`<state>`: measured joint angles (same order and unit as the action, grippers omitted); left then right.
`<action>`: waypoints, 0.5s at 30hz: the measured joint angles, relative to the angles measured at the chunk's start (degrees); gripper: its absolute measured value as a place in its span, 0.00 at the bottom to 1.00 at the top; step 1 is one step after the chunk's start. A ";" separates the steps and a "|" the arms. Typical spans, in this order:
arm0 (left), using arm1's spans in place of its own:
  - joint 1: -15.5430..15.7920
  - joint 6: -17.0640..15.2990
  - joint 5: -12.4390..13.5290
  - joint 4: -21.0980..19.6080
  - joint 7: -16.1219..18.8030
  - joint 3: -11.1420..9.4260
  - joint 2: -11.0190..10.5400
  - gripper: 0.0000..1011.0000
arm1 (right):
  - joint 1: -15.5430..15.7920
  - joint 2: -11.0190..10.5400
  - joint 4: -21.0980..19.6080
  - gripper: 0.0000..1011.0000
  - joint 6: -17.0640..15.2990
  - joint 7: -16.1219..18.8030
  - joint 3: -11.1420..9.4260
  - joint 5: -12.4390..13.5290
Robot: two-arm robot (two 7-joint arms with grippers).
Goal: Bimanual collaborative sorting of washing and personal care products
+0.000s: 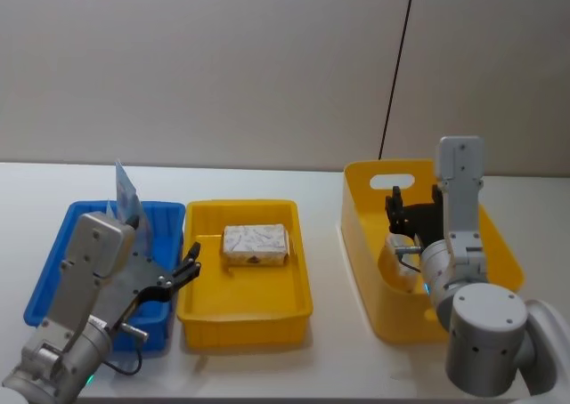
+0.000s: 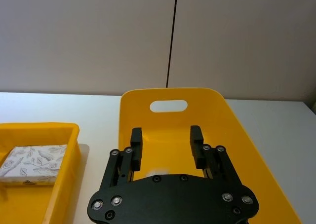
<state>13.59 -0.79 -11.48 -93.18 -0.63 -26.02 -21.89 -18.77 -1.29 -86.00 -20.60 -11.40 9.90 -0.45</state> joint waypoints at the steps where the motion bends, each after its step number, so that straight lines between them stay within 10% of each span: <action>1: 0.00 0.00 0.00 0.00 0.00 0.00 0.00 0.99 | -0.09 -0.05 0.20 0.57 -0.07 0.02 -0.02 -0.17; 15: 0.00 0.00 0.00 0.00 0.00 0.00 0.00 0.99 | -0.31 -0.47 0.51 0.98 0.88 1.33 0.15 -1.12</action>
<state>13.59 -0.79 -11.48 -93.18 -0.63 -26.02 -21.89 -19.07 -1.76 -85.49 -19.71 -10.08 10.05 -1.57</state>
